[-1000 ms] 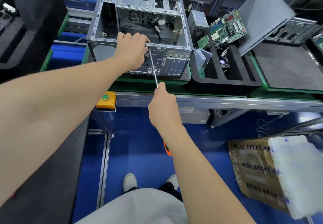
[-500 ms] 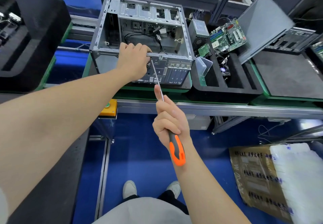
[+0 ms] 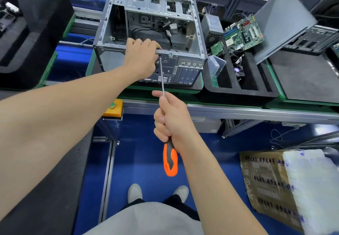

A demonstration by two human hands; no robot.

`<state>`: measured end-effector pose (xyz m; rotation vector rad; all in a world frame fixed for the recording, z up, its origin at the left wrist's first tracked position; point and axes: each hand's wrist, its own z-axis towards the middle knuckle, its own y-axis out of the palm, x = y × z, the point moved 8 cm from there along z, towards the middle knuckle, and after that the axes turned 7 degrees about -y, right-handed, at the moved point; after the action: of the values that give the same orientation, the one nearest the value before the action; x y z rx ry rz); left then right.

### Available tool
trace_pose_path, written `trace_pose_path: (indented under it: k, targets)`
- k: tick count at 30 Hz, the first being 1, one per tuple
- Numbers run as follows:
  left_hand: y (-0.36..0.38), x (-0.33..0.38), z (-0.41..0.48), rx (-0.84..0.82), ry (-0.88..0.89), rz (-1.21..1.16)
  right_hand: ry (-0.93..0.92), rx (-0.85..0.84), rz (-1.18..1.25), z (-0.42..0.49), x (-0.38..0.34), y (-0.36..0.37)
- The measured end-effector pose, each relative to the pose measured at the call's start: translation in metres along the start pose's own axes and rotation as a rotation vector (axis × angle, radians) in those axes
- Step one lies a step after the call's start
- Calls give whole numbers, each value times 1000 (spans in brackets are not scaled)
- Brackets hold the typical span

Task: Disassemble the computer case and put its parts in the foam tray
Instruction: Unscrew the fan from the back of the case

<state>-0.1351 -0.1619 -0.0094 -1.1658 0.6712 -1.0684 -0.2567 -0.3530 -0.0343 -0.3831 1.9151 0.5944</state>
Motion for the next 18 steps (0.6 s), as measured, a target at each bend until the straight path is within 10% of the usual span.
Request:
trace_pose_path:
  k: [11,18]
  targets:
    - [0,0,0,-21,-4,4,-146,256,-1105,5,3,-8]
    - [-2,0,0,-10,20,5,-90,115,-461,6,5,-19]
